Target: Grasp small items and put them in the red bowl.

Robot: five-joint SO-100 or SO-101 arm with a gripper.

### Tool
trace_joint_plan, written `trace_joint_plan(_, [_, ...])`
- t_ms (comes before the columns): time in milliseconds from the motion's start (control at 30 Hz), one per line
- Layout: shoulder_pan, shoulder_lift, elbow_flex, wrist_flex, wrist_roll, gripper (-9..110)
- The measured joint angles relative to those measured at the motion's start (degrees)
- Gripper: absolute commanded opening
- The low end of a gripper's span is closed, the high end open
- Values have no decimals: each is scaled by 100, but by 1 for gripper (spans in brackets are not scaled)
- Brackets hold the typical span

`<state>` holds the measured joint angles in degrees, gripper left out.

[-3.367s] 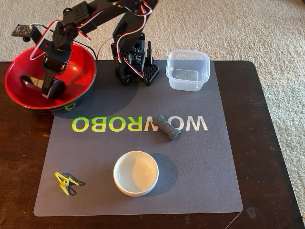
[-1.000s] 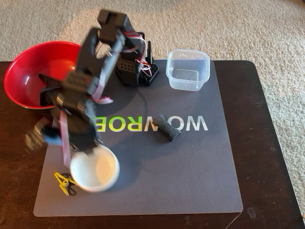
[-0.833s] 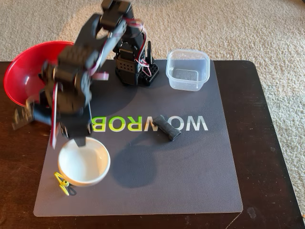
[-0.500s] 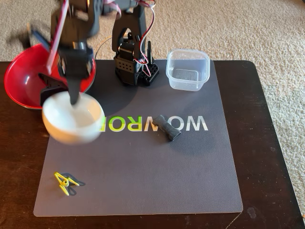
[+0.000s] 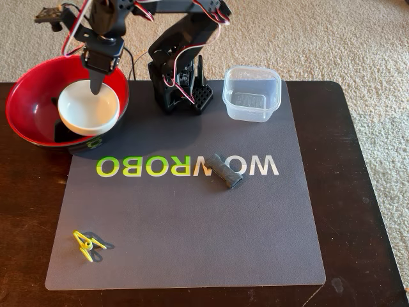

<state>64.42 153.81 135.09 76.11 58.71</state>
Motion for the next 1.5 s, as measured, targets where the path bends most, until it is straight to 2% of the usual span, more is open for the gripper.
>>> trace_joint_plan(167, [316, 396, 976, -712, 422, 0])
trace_joint_plan(433, [677, 1143, 2065, -1213, 896, 0])
trace_joint_plan(467, [712, 1230, 2180, -1257, 958, 2])
trace_joint_plan(533, [773, 1494, 2443, -1301, 1072, 21])
trace_joint_plan(600, [782, 1907, 2698, -1274, 1090, 33])
trace_joint_plan(733, [712, 2347, 2698, -1266, 1090, 36])
trace_joint_plan(933, [369, 1107, 1626, -773, 800, 37])
trace_joint_plan(1067, [-703, 554, 141, 439, 360, 38])
trace_joint_plan(1300, [-4096, -1002, -2953, 2004, -272, 36])
trace_joint_plan(1400, [-5449, -1406, -3278, 2101, 264, 34])
trace_joint_plan(1500, [-6337, -1687, -3129, 2109, 1283, 32])
